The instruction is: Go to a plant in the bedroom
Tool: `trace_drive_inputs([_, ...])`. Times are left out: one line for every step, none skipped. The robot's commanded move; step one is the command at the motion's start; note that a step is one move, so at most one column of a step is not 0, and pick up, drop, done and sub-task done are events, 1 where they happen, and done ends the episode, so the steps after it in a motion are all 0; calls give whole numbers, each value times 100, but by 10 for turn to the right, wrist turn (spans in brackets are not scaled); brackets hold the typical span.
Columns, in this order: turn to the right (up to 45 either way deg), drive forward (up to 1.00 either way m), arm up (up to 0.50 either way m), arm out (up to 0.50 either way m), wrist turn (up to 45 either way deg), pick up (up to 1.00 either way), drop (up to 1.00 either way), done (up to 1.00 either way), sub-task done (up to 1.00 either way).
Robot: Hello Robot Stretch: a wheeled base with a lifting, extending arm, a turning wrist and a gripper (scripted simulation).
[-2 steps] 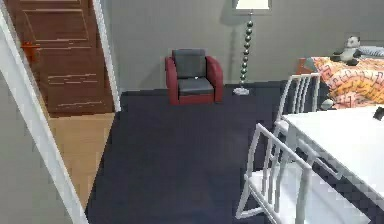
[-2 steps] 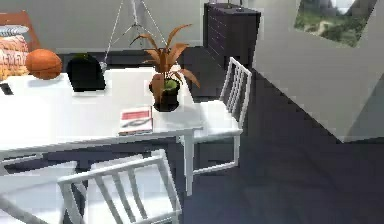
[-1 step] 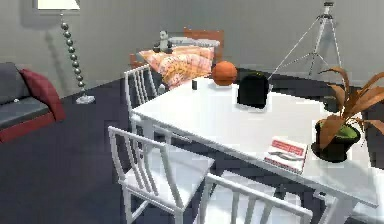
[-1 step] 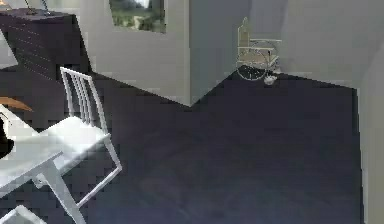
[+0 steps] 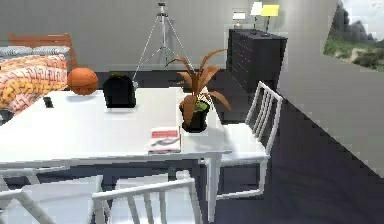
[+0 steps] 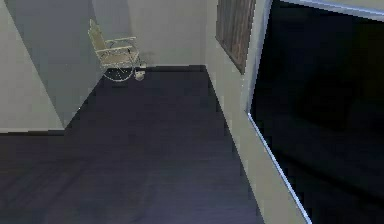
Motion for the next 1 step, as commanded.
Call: trace_drive_inputs([0,0,0,0,0,0,0,100,0])
